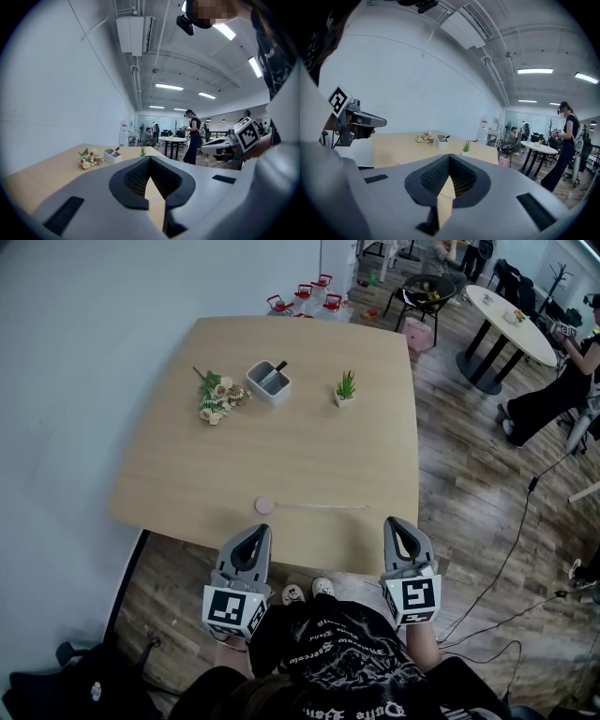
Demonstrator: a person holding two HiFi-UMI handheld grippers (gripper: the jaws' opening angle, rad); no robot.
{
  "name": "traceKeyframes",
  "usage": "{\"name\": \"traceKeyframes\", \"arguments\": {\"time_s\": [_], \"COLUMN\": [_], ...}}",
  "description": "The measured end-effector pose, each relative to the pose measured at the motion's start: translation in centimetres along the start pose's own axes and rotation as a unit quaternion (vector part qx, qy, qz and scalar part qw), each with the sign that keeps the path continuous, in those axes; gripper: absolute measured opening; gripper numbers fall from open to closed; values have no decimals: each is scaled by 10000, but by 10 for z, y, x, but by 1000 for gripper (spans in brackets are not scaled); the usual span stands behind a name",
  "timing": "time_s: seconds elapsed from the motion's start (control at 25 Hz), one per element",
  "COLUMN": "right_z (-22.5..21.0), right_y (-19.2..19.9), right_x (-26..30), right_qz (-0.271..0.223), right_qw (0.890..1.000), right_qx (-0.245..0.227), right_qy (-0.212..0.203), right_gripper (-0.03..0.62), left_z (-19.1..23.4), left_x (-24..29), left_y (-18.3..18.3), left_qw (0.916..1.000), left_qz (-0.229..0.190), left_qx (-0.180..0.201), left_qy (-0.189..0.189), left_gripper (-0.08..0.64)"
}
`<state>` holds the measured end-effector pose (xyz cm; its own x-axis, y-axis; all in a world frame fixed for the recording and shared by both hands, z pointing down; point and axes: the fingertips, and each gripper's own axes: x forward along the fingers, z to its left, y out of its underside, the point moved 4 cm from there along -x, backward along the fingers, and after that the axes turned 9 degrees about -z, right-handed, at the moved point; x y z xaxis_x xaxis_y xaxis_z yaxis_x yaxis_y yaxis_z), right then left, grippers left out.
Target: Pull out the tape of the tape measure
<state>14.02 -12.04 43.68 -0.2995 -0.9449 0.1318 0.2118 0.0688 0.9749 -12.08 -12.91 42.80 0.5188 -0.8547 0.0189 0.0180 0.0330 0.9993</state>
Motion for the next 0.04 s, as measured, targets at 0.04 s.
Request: {"name": "traceKeyframes", "arguments": {"time_s": [0.04], "right_z": [1], "right_y": [0], "right_x": [1], "right_qz": [7], "right_qw": [10000], "right_qx": [-8], "right_qy": [-6], "right_gripper": [11], "left_z": [1], "left_x": [0], "left_y": [1], "left_qw": [10000], "left_qz": [12], "left_qx": [-1], "left_qy": [-6], "left_gripper": [6]}}
